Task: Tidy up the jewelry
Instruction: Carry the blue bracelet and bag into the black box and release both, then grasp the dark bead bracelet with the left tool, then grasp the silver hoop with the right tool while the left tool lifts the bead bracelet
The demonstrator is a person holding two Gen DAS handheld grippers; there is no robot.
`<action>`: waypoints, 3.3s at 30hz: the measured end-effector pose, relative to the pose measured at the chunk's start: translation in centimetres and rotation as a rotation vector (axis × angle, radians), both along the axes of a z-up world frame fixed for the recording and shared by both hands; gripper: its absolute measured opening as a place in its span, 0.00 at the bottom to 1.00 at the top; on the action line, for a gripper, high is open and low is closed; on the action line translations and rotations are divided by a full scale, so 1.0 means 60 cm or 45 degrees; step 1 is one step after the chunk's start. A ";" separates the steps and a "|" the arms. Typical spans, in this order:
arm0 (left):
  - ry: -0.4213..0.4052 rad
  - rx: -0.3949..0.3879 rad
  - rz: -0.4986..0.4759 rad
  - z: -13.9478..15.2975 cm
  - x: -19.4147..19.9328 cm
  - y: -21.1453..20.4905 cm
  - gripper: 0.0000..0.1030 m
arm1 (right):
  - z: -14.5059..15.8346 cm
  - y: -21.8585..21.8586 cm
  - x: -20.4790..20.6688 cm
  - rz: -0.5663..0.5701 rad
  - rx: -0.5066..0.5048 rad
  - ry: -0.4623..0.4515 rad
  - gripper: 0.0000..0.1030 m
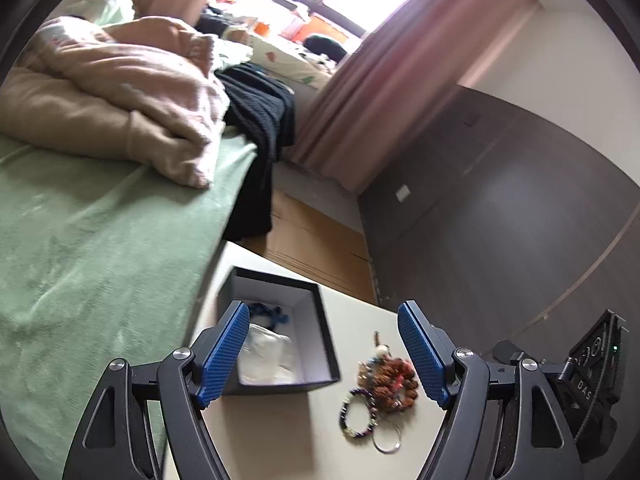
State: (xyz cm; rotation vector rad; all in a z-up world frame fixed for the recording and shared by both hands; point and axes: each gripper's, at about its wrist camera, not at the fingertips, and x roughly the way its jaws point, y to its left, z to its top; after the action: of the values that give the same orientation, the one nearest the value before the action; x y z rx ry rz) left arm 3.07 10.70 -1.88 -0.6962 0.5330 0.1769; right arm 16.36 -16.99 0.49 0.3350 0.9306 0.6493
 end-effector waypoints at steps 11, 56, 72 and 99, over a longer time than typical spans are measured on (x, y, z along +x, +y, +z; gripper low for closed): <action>0.149 0.109 -0.248 -0.024 0.051 -0.106 0.75 | -0.023 -0.070 -0.022 -0.101 -0.096 0.055 0.83; 0.599 0.478 -0.409 -0.173 0.153 -0.243 0.08 | -0.127 -0.174 0.004 -0.208 -0.295 0.356 0.82; 0.387 0.313 -0.331 -0.099 0.120 -0.195 0.08 | -0.150 -0.129 0.012 -0.149 -0.287 0.384 0.76; 0.238 0.165 -0.245 -0.049 0.069 -0.113 0.08 | -0.202 0.015 0.008 0.026 -0.841 0.169 0.17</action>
State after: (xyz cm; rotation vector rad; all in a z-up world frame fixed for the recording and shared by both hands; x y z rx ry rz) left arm 7.24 3.90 -4.81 -0.5014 0.7574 0.0957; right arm 16.85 -16.09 -11.63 -0.2239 1.2190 0.3101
